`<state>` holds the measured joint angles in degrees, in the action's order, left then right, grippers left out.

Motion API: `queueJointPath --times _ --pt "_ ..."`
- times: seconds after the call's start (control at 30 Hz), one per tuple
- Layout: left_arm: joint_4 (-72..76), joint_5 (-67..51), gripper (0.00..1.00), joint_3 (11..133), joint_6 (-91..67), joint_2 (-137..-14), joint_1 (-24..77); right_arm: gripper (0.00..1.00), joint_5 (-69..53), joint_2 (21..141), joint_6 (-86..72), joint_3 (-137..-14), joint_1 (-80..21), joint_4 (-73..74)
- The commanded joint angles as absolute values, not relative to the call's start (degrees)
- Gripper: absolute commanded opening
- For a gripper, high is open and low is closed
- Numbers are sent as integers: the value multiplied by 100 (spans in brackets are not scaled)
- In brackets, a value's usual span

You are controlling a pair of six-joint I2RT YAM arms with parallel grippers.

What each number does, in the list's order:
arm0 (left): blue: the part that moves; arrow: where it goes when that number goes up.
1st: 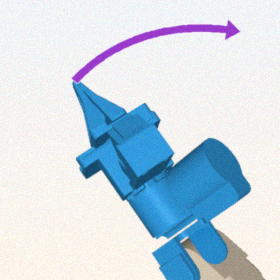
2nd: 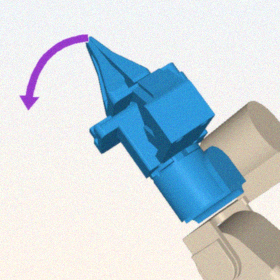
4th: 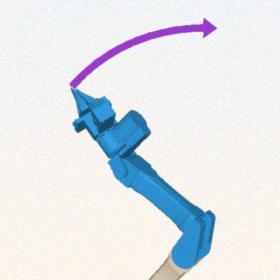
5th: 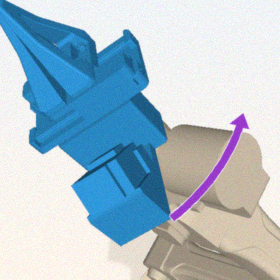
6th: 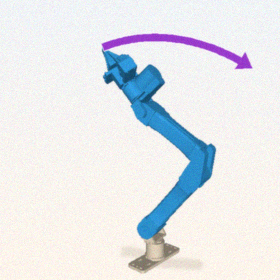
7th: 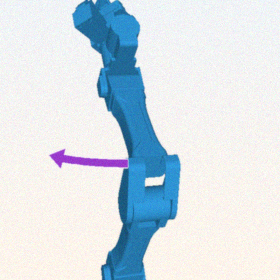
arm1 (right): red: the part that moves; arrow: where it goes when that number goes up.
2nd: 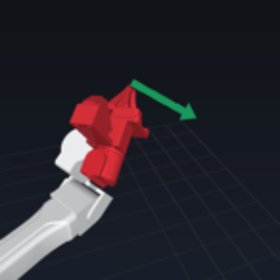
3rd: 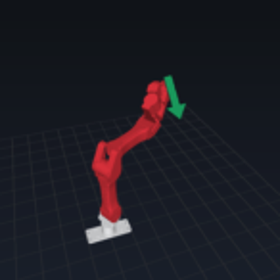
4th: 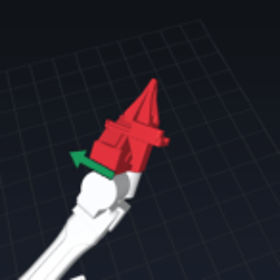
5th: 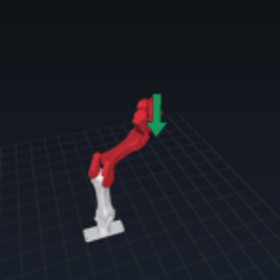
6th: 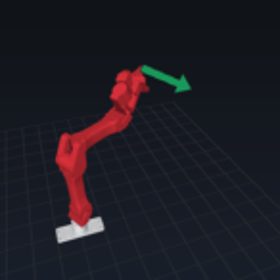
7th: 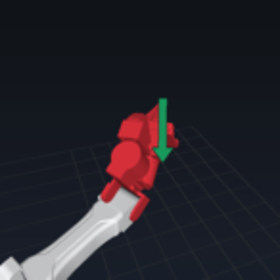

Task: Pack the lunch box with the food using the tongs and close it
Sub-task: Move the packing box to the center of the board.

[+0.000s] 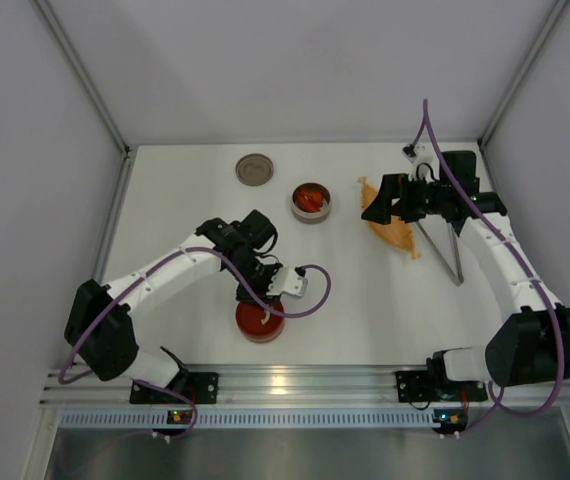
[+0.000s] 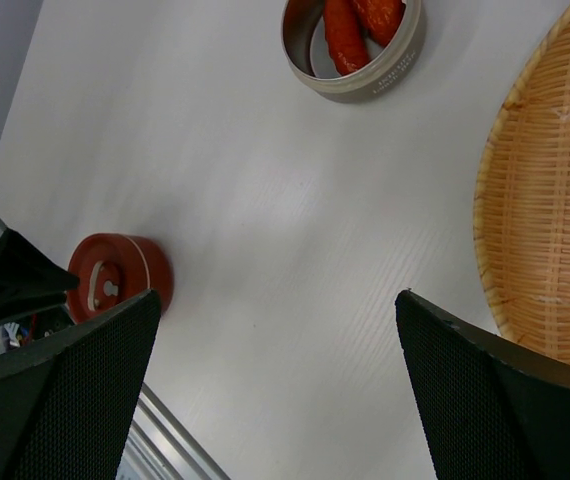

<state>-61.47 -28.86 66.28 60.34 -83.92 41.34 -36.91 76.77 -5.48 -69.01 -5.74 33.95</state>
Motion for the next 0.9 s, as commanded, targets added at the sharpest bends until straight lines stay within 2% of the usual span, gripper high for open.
queueJointPath --times 0.0,0.07,0.2,0.27,0.37,0.5,0.73,0.87 --pt "-6178 -2988 31 6872 6223 -8121 4148 99 -3814 7400 -457 -6926 -475 3419" --pt "-6240 -2971 26 6952 6162 -8165 4148 99 -3832 7400 -457 -6926 -466 3410" --pt "-5654 -2804 24 6926 5846 -8191 4148 99 -3885 7383 -466 -6873 -466 3366" --pt "-5441 -2699 17 6961 5678 -8322 4148 99 -3911 7374 -457 -6856 -466 3358" --pt "-5580 -2742 10 7205 5879 -8655 4148 99 -3911 7356 -440 -6838 -475 3366" --pt "-6055 -2830 6 7690 6213 -9149 4157 99 -3929 7356 -431 -6829 -466 3366" --pt "-6872 -3120 6 8033 7318 -9738 4201 99 -3929 7356 -404 -6812 -475 3375" --pt "-7496 -3243 13 8033 8111 -9826 4201 99 -3902 7356 -369 -6803 -466 3393"
